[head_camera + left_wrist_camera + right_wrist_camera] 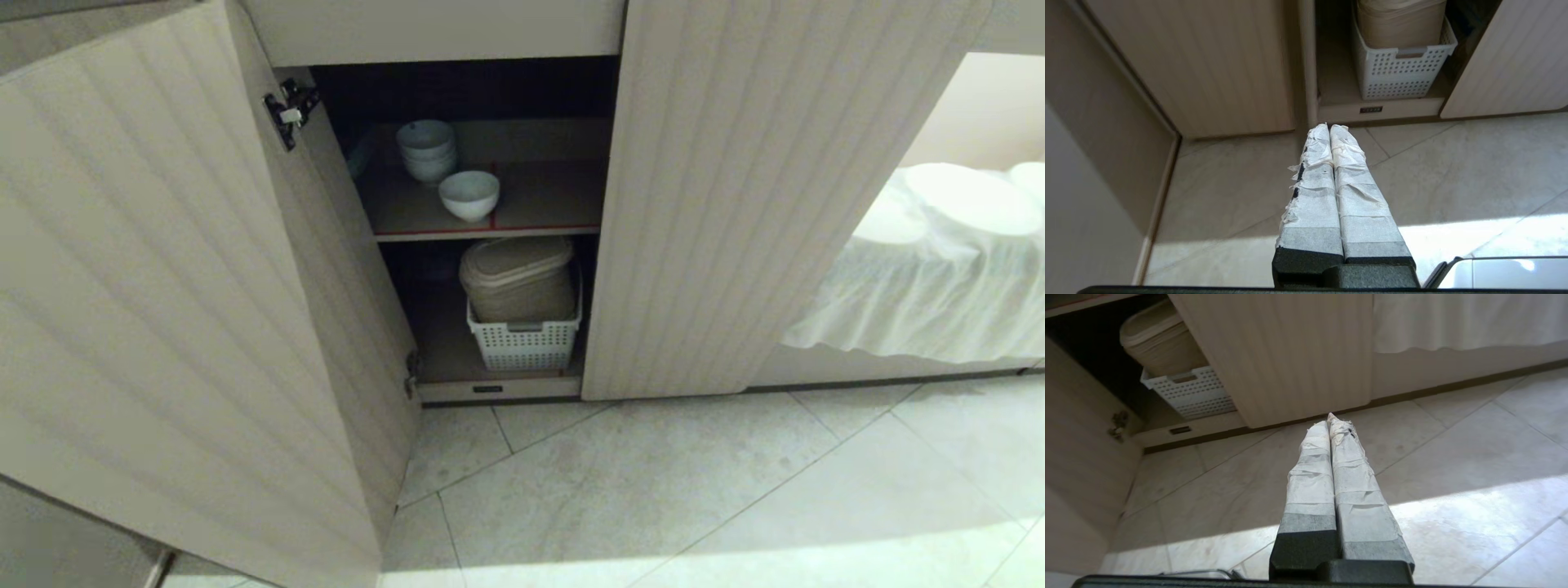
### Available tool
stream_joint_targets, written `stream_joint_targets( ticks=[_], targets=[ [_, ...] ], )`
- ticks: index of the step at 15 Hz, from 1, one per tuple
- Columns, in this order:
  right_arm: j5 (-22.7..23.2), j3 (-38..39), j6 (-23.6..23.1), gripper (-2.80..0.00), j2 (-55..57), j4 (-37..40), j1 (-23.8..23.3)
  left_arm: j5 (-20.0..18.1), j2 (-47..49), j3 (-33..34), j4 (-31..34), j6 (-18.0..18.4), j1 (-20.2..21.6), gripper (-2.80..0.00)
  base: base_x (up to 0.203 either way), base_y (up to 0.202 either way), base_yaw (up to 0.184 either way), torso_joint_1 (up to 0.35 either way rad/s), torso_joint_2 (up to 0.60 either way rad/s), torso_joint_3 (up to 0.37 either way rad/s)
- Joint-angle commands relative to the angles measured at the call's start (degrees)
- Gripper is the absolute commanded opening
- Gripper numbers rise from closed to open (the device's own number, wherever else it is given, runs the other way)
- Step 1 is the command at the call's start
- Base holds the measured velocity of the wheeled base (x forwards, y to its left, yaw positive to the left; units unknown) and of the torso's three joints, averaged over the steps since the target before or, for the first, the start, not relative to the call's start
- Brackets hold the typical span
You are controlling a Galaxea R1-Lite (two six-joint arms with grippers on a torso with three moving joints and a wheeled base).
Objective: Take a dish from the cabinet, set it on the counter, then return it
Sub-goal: Take the bowl from the cabinet
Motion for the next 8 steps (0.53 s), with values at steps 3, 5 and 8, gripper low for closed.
stream_joint_targets(
  ticks=[3, 5, 8],
  targets=[
    [0.0, -0.1, 0.1, -2.80, 0.1, -0.2, -0.1, 0.0, 0.0, 0.0, 0.1, 0.0, -0.1, -2.80, 0.000, 0.000, 0.000, 0.000, 0.00, 0.000],
    [0.0, 0.0, 0.1, -2.80, 0.1, -0.2, -0.1, 0.0, 0.0, 0.0, 0.1, 0.0, -0.1, -2.80, 0.000, 0.000, 0.000, 0.000, 0.00, 0.000],
    [0.0, 0.0, 0.1, -2.80, 0.1, -0.2, -0.1, 0.0, 0.0, 0.0, 0.1, 0.0, -0.1, -2.80, 0.000, 0.000, 0.000, 0.000, 0.00, 0.000]
  ],
)
